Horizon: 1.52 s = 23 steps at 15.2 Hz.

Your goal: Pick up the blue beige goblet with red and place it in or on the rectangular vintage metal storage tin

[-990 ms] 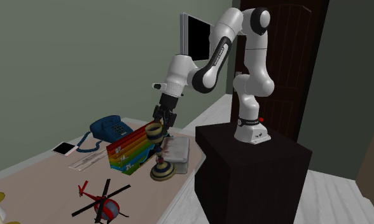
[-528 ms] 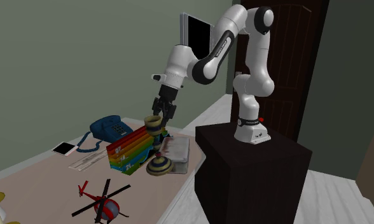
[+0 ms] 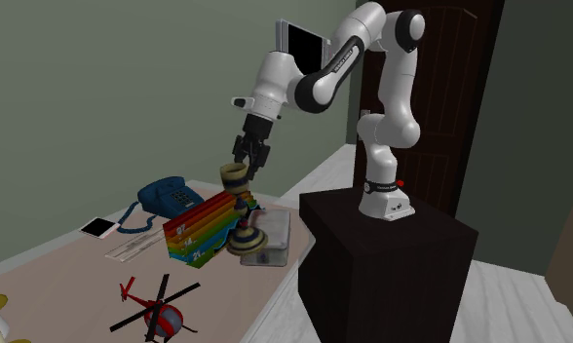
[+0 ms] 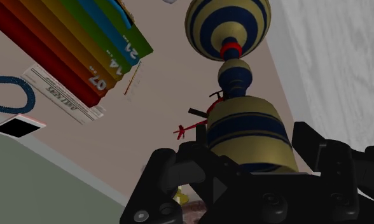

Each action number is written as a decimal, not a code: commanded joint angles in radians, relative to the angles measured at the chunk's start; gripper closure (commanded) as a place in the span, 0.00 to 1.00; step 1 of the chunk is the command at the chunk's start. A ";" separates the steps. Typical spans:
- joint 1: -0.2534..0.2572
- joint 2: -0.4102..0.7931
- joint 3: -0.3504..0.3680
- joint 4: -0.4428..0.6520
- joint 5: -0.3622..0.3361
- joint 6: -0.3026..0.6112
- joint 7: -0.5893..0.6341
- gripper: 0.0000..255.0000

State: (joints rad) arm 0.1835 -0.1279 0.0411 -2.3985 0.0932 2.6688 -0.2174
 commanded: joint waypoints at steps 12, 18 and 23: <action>-0.052 -0.313 -0.121 -0.115 0.018 -0.209 -0.171 1.00; -0.106 -0.476 -0.208 -0.148 -0.014 -0.349 -0.271 1.00; -0.150 -0.569 -0.274 -0.153 -0.046 -0.444 -0.347 1.00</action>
State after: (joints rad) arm 0.0410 -0.6807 -0.2220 -2.5486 0.0531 2.2395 -0.5507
